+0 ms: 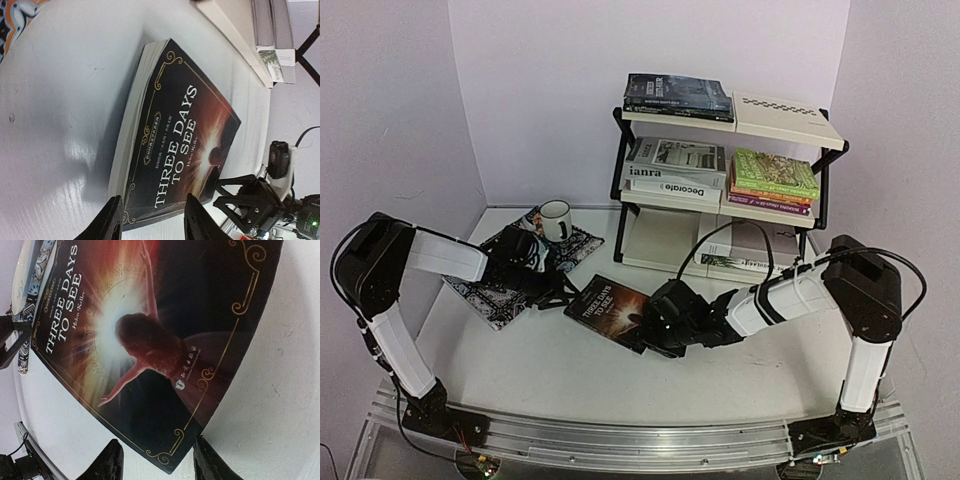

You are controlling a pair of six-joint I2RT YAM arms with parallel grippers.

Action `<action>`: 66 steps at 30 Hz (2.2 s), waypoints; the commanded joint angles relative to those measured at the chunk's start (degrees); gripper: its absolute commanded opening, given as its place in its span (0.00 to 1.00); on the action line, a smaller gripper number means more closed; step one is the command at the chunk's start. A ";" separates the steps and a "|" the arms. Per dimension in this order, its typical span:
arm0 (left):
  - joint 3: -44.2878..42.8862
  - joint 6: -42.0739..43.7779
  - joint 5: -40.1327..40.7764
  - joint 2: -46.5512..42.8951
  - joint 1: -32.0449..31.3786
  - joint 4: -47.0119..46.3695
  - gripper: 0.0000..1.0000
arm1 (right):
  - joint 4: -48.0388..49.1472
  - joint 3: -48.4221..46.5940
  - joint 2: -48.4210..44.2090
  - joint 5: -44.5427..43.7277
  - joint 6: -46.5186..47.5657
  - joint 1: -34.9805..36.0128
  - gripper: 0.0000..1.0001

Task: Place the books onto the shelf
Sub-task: Move the book to the center of the board.

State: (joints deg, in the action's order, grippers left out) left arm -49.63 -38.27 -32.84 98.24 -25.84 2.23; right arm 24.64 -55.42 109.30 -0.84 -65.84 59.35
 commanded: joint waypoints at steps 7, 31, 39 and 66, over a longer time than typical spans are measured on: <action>1.34 -1.74 -7.72 -8.75 0.54 -2.61 0.42 | 2.82 -5.61 5.06 4.94 1.96 0.51 0.46; 1.87 14.97 -1.38 -8.43 18.12 12.35 0.43 | -12.47 -26.39 15.41 -8.25 16.05 2.77 0.60; 3.90 11.44 2.66 -14.41 18.46 12.40 0.48 | -20.33 -28.87 13.08 -14.77 29.75 5.41 0.64; 31.27 -26.70 1.02 -14.20 10.74 -35.33 0.74 | -22.77 -35.03 12.74 -22.18 51.80 7.79 0.65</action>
State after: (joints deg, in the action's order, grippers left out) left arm -18.38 -60.92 -34.19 79.34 -13.86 -22.56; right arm 2.74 -91.12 125.23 -21.14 -15.36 67.16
